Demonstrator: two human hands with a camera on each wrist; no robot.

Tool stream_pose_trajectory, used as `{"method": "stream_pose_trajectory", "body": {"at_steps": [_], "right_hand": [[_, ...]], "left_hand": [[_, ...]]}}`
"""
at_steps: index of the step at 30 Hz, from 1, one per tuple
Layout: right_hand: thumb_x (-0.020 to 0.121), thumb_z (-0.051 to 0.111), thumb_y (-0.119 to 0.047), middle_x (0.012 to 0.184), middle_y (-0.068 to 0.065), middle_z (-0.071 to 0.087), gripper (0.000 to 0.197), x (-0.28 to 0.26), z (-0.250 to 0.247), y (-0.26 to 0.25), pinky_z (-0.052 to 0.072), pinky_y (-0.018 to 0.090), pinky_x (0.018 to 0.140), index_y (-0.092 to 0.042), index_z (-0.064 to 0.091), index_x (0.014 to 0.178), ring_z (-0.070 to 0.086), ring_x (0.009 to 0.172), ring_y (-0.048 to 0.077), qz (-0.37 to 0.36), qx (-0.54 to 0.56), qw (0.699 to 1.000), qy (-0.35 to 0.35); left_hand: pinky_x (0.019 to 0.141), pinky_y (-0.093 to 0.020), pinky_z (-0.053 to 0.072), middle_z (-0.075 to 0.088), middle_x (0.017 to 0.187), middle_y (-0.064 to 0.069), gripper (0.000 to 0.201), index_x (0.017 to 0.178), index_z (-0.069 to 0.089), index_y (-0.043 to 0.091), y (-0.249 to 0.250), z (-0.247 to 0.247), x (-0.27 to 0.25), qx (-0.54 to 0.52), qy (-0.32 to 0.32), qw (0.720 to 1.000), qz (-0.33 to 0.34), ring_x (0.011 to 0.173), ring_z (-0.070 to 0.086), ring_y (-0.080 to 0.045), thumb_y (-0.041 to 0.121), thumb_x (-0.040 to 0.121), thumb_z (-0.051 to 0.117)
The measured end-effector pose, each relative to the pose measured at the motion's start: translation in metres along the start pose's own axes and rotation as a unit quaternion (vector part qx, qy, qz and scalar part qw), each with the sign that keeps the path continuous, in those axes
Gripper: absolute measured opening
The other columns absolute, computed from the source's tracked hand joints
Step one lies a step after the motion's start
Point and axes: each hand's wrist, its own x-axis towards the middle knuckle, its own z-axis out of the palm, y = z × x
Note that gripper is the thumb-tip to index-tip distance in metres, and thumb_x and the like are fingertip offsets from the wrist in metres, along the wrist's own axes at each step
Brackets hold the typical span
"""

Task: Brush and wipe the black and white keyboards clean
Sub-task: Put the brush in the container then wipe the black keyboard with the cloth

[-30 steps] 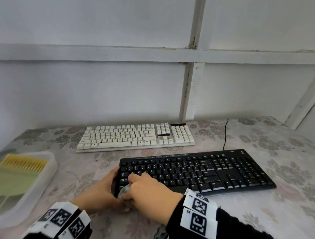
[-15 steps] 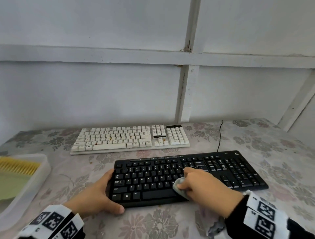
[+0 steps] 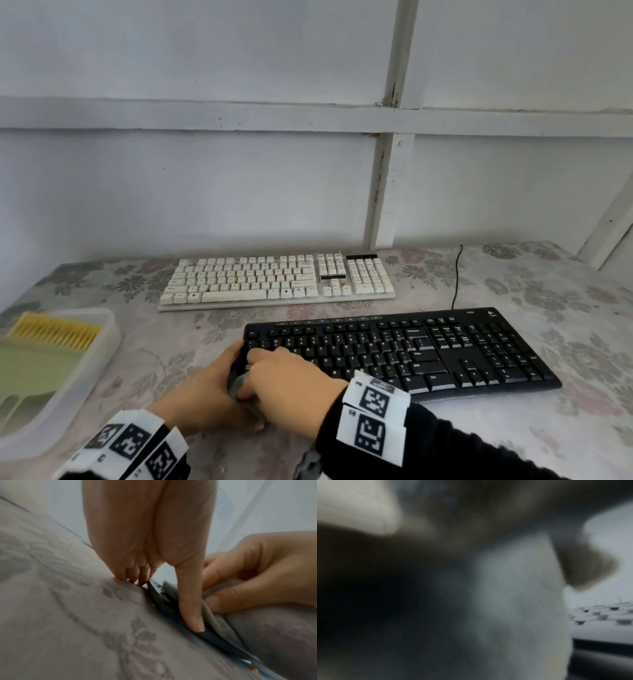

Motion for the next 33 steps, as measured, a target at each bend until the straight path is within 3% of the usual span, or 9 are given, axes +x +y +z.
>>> {"method": "stream_pose_trajectory", "body": {"at_steps": [4, 7, 10, 14, 17, 19, 24, 30, 33], "right_hand": [[0.076, 0.054, -0.002, 0.088, 0.006, 0.038, 0.013, -0.017, -0.002, 0.019, 0.038, 0.029, 0.058, -0.004, 0.065, 0.082, 0.04, 0.073, 0.028, 0.011, -0.003, 1.0, 0.007], [0.072, 0.05, -0.001, 0.084, 0.005, 0.041, 0.014, -0.039, -0.007, 0.038, 0.051, 0.037, 0.069, -0.008, 0.062, 0.067, 0.051, 0.073, 0.031, 0.028, 0.007, 1.0, 0.002], [0.081, 0.042, -0.022, 0.089, 0.006, 0.045, 0.029, -0.065, -0.017, 0.055, 0.045, 0.028, 0.069, -0.01, 0.067, 0.077, 0.055, 0.08, 0.032, 0.069, -0.016, 0.997, 0.002], [0.066, 0.03, -0.027, 0.077, 0.001, 0.036, 0.044, -0.082, -0.028, 0.074, 0.024, 0.025, 0.051, -0.003, 0.065, 0.081, 0.05, 0.077, 0.031, 0.127, -0.059, 0.99, -0.019], [0.073, 0.032, -0.027, 0.086, 0.004, 0.045, 0.041, -0.081, -0.028, 0.069, 0.035, 0.03, 0.059, -0.005, 0.066, 0.083, 0.054, 0.083, 0.033, 0.122, -0.06, 0.991, 0.011], [0.087, 0.044, -0.018, 0.1, 0.01, 0.052, 0.028, -0.076, -0.024, 0.058, 0.036, 0.032, 0.069, -0.011, 0.07, 0.094, 0.054, 0.09, 0.031, 0.104, -0.063, 0.993, 0.014], [0.088, 0.053, -0.013, 0.105, 0.007, 0.049, 0.02, -0.081, -0.014, 0.073, 0.043, 0.033, 0.078, -0.017, 0.07, 0.097, 0.054, 0.093, 0.029, 0.126, -0.03, 0.991, -0.013], [0.089, 0.054, -0.023, 0.1, -0.005, 0.043, 0.019, -0.12, -0.017, 0.103, 0.037, 0.027, 0.074, -0.025, 0.068, 0.101, 0.05, 0.091, 0.014, 0.174, -0.039, 0.984, 0.007], [0.089, 0.054, -0.024, 0.098, -0.005, 0.047, 0.018, -0.135, -0.02, 0.12, 0.031, 0.021, 0.063, -0.023, 0.069, 0.1, 0.052, 0.087, 0.012, 0.228, -0.054, 0.972, 0.023]], "left_hand": [[0.061, 0.002, 0.038, 0.046, 0.1, 0.03, 0.112, 0.142, 0.016, 0.033, -0.005, 0.0, 0.0, -0.013, 0.001, 1.0, -0.012, 0.085, 0.046, 0.016, 0.008, 0.058, 0.086], [0.068, -0.001, 0.039, 0.05, 0.104, 0.029, 0.12, 0.14, 0.02, 0.036, -0.007, -0.001, -0.001, -0.033, -0.01, 0.999, -0.008, 0.091, 0.052, 0.012, 0.019, 0.046, 0.092], [0.067, -0.001, 0.043, 0.054, 0.106, 0.023, 0.109, 0.134, 0.023, 0.039, -0.01, 0.0, 0.001, -0.064, -0.014, 0.998, -0.007, 0.091, 0.056, 0.008, 0.004, 0.054, 0.087], [0.07, -0.005, 0.044, 0.057, 0.108, 0.021, 0.111, 0.132, 0.025, 0.04, -0.011, -0.001, 0.001, -0.083, -0.027, 0.996, 0.002, 0.092, 0.059, 0.006, 0.006, 0.049, 0.09], [0.07, -0.007, 0.047, 0.06, 0.109, 0.018, 0.119, 0.126, 0.028, 0.042, -0.008, -0.002, -0.002, -0.102, -0.04, 0.994, 0.01, 0.089, 0.062, 0.009, 0.024, 0.028, 0.093], [0.069, -0.005, 0.046, 0.06, 0.108, 0.019, 0.111, 0.123, 0.029, 0.042, -0.007, -0.001, -0.002, -0.105, -0.036, 0.994, 0.014, 0.086, 0.061, 0.012, 0.018, 0.035, 0.093], [0.08, -0.01, 0.043, 0.058, 0.111, 0.024, 0.13, 0.125, 0.027, 0.047, -0.009, -0.004, -0.002, -0.086, -0.041, 0.995, 0.014, 0.098, 0.059, 0.006, 0.046, 0.011, 0.089], [0.08, -0.011, 0.041, 0.054, 0.11, 0.026, 0.114, 0.136, 0.023, 0.042, -0.008, -0.001, -0.001, -0.055, -0.027, 0.998, 0.003, 0.098, 0.055, 0.005, 0.013, 0.049, 0.091], [0.073, -0.005, 0.039, 0.053, 0.107, 0.027, 0.105, 0.129, 0.023, 0.044, -0.007, -0.001, -0.001, -0.056, -0.024, 0.998, 0.001, 0.094, 0.054, 0.008, 0.009, 0.054, 0.088]]}}
